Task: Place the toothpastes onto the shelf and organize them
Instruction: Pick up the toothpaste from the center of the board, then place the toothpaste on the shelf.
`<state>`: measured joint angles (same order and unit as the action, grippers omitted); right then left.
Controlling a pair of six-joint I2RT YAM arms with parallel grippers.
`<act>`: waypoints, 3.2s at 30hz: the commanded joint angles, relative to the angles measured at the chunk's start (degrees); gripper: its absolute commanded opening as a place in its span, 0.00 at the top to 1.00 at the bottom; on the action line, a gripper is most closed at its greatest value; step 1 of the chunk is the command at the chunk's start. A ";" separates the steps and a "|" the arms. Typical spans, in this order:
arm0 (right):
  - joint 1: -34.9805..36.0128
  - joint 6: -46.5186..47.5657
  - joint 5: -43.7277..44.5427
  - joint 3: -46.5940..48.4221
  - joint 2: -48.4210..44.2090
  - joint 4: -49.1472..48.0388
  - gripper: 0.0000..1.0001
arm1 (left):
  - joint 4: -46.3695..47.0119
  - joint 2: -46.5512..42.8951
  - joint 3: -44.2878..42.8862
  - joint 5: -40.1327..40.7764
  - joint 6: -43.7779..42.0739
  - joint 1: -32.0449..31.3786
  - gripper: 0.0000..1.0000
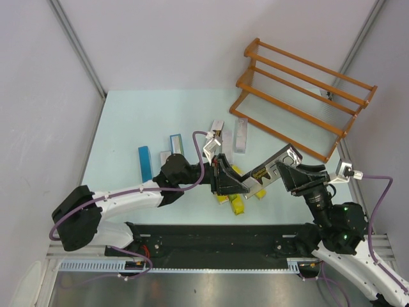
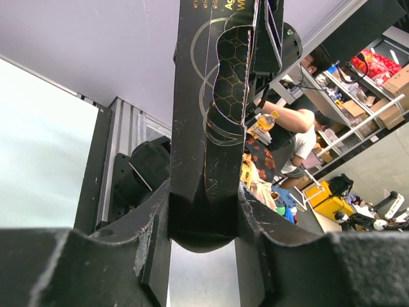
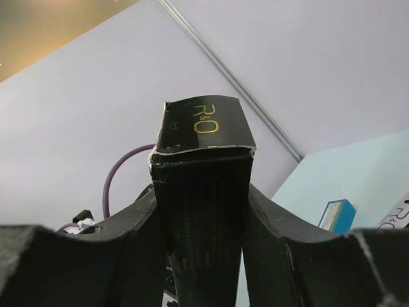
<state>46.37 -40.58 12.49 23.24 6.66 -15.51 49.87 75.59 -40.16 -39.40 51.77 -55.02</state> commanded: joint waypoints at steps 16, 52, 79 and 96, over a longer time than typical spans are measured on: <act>0.12 -0.29 10.35 2.15 0.02 5.13 0.07 | -7.05 -6.68 -0.62 0.55 0.61 9.83 0.72; 0.04 -6.19 34.79 19.29 17.95 37.85 0.00 | -31.05 23.62 -30.74 -11.83 -4.04 25.84 0.67; -0.49 -1.79 32.16 19.38 20.15 37.21 0.00 | -41.96 64.94 -86.47 -12.81 4.65 30.42 0.62; -12.68 7.71 5.31 19.47 37.89 19.85 0.04 | -34.75 75.67 -101.52 -5.79 17.49 28.66 0.52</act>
<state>41.06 -36.60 34.98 40.91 38.35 15.25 11.44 151.28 -137.97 -47.33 67.16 -26.26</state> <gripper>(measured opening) 0.970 0.482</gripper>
